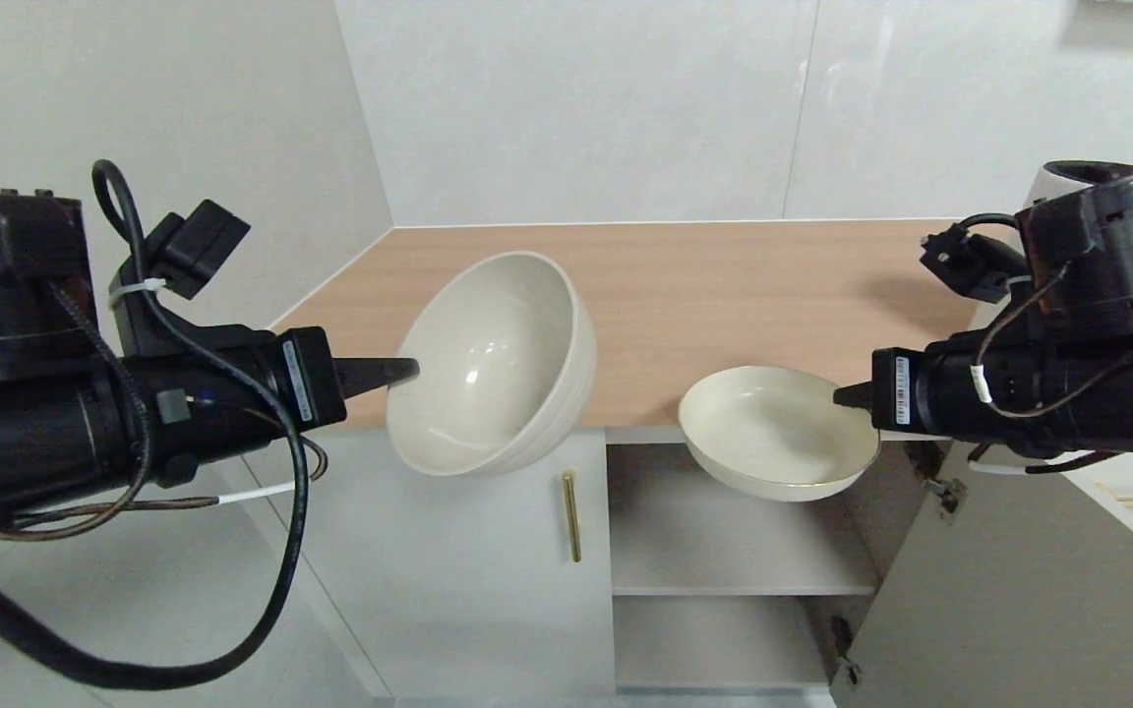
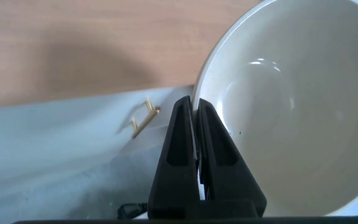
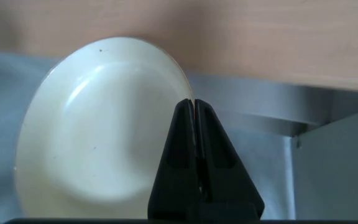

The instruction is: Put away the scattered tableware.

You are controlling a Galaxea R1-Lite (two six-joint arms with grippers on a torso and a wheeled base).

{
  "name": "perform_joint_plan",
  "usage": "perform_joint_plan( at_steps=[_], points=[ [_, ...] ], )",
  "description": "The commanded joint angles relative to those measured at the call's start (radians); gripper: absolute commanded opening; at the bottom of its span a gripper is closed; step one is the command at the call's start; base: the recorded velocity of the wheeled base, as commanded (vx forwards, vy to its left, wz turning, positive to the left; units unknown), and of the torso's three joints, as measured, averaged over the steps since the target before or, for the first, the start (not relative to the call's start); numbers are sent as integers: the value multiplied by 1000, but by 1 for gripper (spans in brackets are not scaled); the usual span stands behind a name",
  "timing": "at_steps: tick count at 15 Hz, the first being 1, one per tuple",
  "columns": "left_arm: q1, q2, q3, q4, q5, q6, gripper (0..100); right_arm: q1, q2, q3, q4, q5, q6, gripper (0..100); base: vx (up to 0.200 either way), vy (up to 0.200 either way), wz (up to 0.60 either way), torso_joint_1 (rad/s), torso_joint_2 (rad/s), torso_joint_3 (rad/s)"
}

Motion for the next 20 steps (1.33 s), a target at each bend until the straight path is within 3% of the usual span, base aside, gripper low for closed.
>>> perform_joint_plan(
  at_steps=[1, 4, 7, 20],
  points=[
    [-12, -18, 15, -1, 1, 0, 0, -11, -51, 24, -1, 24, -1, 0, 0, 0, 0, 0, 0, 0],
    [-38, -6, 28, 1, 1, 0, 0, -11, -76, 53, -3, 42, -7, 0, 0, 0, 0, 0, 0, 0],
    [-43, 3, 28, 1, 1, 0, 0, -11, -73, 54, -3, 42, -9, 0, -200, 0, 0, 7, 1, 1],
    [-43, 28, 34, 1, -20, 1, 0, -14, -13, 58, -40, 38, -9, 0, 0, 0, 0, -6, 14, 9]
  ],
)
